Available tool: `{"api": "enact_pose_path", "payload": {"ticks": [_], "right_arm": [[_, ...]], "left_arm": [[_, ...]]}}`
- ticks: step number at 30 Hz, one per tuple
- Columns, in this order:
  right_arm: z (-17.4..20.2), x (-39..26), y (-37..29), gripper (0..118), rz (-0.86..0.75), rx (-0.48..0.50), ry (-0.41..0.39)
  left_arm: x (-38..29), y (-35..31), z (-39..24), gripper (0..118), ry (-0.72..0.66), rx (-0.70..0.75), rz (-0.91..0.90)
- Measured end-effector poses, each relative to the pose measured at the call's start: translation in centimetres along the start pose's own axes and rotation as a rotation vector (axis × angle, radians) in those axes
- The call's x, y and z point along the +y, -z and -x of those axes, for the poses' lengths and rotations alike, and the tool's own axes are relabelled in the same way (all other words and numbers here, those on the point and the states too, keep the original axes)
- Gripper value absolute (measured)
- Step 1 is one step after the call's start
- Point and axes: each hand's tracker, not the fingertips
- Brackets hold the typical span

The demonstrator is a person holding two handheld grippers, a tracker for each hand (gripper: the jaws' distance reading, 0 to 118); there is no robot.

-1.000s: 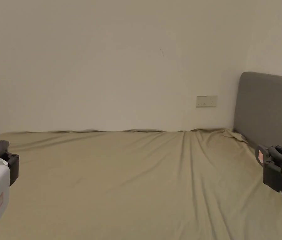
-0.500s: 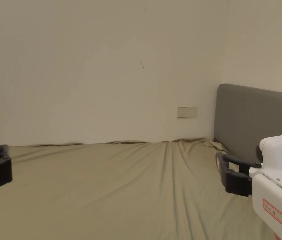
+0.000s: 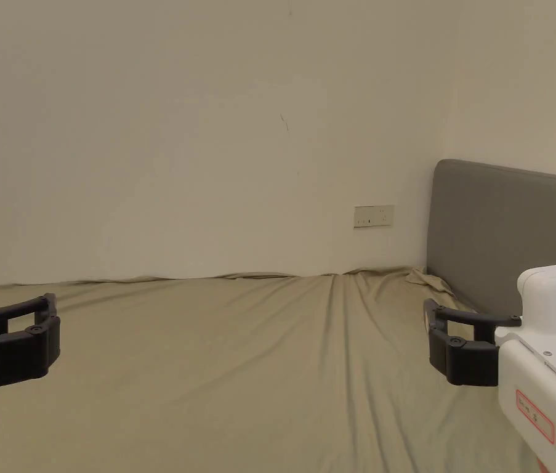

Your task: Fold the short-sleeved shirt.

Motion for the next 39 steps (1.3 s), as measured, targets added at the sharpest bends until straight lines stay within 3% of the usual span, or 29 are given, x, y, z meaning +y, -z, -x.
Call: {"api": "enact_pose_path", "payload": {"ticks": [14, 39], "right_arm": [[-0.23, -0.2, 0.31, 118, 0.003, 0.037, 0.046], [0.31, -0.35, 0.44, 118, -0.007, 0.017, 0.03]], "left_arm": [[0.05, 0.16, -0.13, 114, -0.033, -0.009, 0.014], [-0.39, 0.57, 0.75, 114, -0.056, -0.006, 0.022]]}}
